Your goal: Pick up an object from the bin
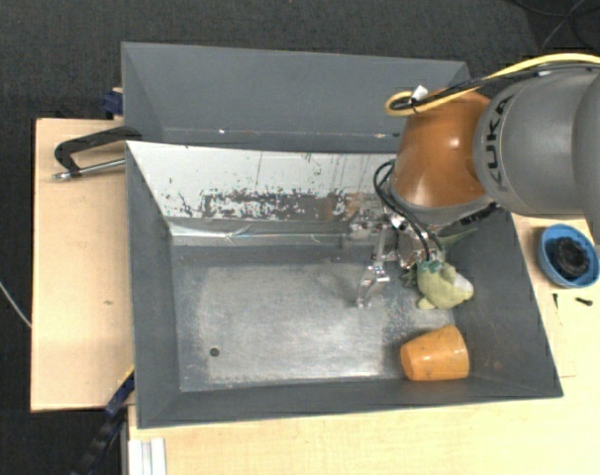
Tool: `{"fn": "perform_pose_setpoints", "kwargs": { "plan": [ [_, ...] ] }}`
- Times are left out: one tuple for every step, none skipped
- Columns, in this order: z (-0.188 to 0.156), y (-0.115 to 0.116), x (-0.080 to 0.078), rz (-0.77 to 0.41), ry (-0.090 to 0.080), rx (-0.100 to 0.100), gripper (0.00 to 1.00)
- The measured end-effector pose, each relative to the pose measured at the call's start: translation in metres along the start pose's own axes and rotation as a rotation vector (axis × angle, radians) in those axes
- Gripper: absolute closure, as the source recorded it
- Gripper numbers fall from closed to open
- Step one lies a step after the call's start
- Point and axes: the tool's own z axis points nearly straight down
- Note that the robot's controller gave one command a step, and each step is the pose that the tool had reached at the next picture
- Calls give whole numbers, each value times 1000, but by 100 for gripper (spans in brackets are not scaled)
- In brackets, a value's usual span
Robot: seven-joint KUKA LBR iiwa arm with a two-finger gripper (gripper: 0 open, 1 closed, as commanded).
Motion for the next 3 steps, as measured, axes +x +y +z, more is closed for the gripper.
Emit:
{"fn": "perform_pose_setpoints", "kwargs": {
  "plan": [
    [5, -92, 10, 177, -11, 0, 0],
    [5, -94, 59, 311, -9, -3, 0],
    [3, -95, 57, 309, -16, -1, 100]
  ]
}}
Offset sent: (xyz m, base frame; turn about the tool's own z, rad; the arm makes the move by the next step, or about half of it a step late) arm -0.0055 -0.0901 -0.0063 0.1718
